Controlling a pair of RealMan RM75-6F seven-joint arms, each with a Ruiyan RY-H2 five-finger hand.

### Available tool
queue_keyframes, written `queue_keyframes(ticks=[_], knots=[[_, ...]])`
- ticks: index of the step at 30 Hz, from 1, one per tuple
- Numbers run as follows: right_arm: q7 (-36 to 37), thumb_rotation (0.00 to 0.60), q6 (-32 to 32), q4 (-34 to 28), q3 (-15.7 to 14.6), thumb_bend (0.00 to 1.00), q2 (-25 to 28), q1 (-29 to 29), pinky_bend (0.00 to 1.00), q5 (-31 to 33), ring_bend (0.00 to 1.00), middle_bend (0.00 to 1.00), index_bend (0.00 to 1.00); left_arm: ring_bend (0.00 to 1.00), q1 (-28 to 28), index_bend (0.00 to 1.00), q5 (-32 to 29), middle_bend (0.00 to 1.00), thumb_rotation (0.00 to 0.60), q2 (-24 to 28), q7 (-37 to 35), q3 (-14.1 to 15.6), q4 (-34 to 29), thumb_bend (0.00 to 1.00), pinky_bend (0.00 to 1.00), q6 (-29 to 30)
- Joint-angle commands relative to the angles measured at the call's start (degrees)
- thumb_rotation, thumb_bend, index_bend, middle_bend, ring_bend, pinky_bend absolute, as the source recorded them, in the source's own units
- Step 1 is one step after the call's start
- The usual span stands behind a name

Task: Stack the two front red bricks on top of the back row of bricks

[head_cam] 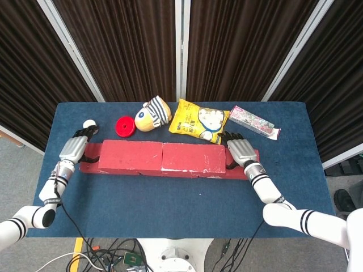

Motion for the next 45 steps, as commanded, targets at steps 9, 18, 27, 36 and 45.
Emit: queue_keyframes(ticks=[9,18,27,36,45], knots=[[0.1,0.6,0.2,-0.2,-0.1,0.1,0.0,-0.2,0.0,-0.3,0.0,0.0,0.0,0.0,0.0,0.0,-0.3,0.0,0.6,-0.5,0.0,-0.1,0.8,0.09,0.0,-0.1],[0.3,0.6,0.2,-0.1,-0.1,0.1,0.0,-0.3,0.0,-0.3,0.0,0.0,0.0,0.0,-0.4,0.0,-0.4,0.0,0.6,-0.8,0.3,-0.4,1.2,0.09,0.0,-0.1],[0.6,0.6,0.3,-0.2,0.1,0.1,0.1,-0.4,0.0,-0.7,0.0,0.0,0.0,0.0,-0.5,0.0,-0.8,0.0,0.6,-0.9,0.9,-0.6,1.3,0.09,0.0,-0.1],[1.1,0.6,0.3,-0.6,0.2,0.06,0.7,-0.8,0.0,-1.0,0.0,0.0,0.0,0.0,-0.3,0.0,-1.2,0.0,0.6,-0.4,1.5,-0.6,0.9,0.09,0.0,0.1],[0.9,0.6,1.5,-2.9,-0.1,0.06,3.2,-1.7,0.0,-1.5,0.0,0.0,0.0,0.0,0.5,0.0,-1.4,0.0,0.6,1.2,2.4,-0.5,-0.1,0.09,0.0,1.1]])
